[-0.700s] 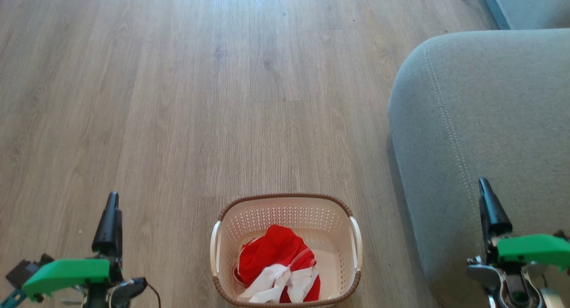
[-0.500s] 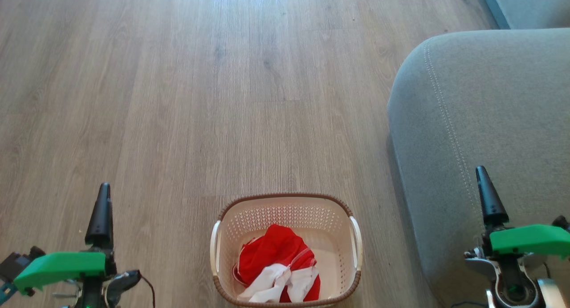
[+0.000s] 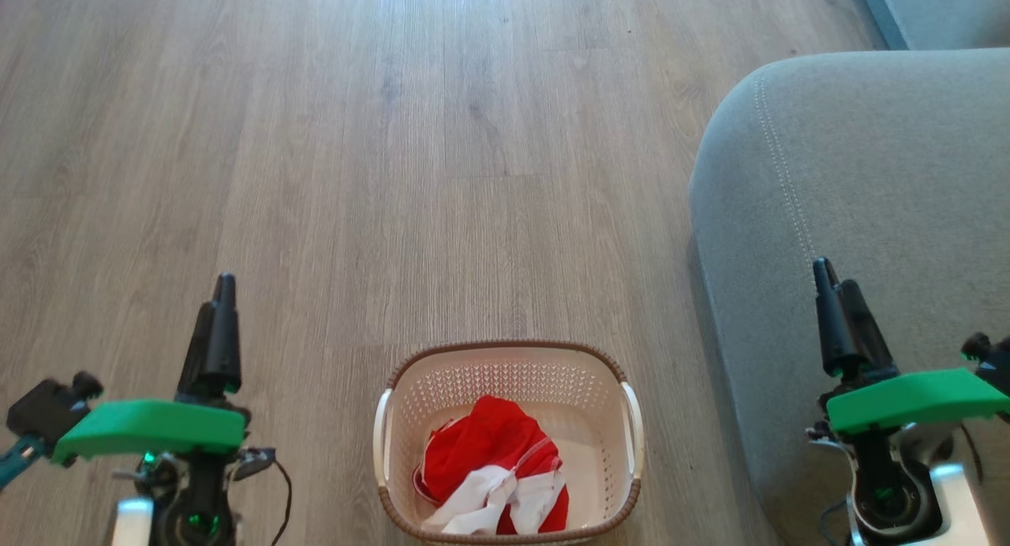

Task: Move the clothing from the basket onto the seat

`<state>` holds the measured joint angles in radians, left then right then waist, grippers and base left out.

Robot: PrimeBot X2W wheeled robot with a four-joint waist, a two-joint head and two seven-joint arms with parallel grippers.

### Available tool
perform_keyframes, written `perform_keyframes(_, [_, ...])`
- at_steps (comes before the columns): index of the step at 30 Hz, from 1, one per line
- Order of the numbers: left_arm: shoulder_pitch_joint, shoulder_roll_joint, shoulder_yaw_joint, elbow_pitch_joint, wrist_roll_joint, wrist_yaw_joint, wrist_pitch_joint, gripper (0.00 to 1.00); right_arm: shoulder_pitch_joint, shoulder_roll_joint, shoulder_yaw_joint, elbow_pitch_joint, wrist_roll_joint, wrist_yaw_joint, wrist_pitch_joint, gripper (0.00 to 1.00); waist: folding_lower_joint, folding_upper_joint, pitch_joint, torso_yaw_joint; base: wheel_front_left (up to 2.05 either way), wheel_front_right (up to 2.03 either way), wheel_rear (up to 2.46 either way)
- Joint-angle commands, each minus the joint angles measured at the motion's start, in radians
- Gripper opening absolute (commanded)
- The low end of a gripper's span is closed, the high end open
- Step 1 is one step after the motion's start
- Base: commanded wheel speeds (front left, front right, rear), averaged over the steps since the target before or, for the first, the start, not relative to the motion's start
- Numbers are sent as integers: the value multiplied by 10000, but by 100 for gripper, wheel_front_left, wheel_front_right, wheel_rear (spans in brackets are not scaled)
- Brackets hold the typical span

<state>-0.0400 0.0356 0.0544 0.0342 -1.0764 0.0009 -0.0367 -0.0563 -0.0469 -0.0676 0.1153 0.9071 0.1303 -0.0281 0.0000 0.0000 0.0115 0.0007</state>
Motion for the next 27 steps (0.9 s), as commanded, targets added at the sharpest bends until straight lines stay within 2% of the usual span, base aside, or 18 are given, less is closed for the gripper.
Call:
perform_keyframes(1, [-567, 84, 37, -533, 345, 98, -93, 100, -685, -200, 89, -513, -394, 3, -162, 100, 0, 0, 1, 7, 0, 0, 0])
perform_keyframes(10, [-658, 91, -1033, -1106, 2421, 1047, -356, 100, -794, -326, 477, -943, -1965, 3, -428, 100, 0, 0, -10, 19, 0, 0, 0])
perform_keyframes(16, [-620, 208, -1639, -1088, 3424, 1367, -531, 100, -772, -306, 644, -932, -2702, 3, -604, 100, 0, 0, -8, 9, 0, 0, 0])
perform_keyframes(23, [-763, 530, -2343, -1194, 4514, 2240, -736, 100, -798, -353, 904, -902, -3469, 3, -811, 100, 0, 0, 36, -11, 0, 0, 0])
perform_keyframes(27, [-872, 814, -2857, -1193, 5154, 2939, -853, 100, -834, -348, 1052, -857, -3842, 3, -929, 100, 0, 0, 59, -3, 0, 0, 0])
